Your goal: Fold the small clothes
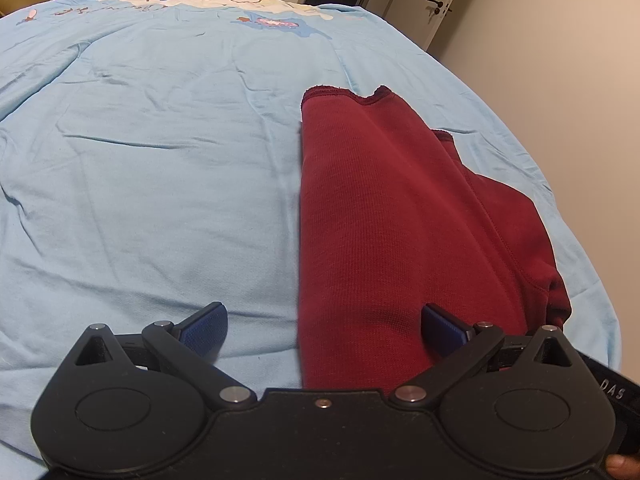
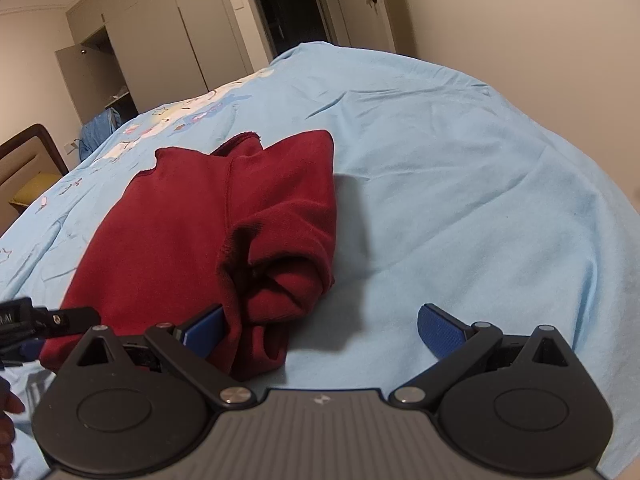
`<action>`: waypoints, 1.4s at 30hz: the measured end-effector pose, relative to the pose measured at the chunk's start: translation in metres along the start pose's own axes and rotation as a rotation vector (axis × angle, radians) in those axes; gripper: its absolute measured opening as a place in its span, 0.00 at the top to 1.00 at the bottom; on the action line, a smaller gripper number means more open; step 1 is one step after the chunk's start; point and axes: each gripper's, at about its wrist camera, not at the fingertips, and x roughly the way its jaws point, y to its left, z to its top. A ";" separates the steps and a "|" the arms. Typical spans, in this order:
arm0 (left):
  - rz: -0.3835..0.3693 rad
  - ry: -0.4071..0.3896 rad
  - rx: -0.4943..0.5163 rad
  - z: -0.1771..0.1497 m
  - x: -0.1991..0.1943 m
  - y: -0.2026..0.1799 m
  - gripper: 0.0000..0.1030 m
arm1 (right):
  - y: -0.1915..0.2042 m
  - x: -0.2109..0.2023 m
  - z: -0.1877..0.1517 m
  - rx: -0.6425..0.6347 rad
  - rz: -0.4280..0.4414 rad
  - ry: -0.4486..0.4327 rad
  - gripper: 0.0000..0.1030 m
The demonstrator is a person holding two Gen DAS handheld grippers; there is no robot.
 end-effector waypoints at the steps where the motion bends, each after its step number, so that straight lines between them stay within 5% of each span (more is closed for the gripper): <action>1: -0.001 0.000 -0.001 0.000 0.000 -0.001 0.01 | 0.001 -0.001 0.003 0.012 0.001 0.009 0.00; 11: -0.004 0.003 -0.003 -0.001 0.001 0.000 0.01 | 0.012 -0.014 0.040 0.120 -0.030 0.053 0.00; 29: -0.007 0.010 -0.002 0.001 0.001 0.000 0.01 | 0.017 -0.001 0.049 0.061 -0.072 0.061 0.00; 37: -0.103 -0.019 -0.017 0.024 0.004 -0.002 0.01 | 0.019 0.024 0.060 -0.003 -0.068 0.059 0.00; 42: -0.091 -0.023 0.038 0.044 0.020 -0.010 0.01 | 0.018 0.043 0.067 -0.032 -0.070 0.052 0.00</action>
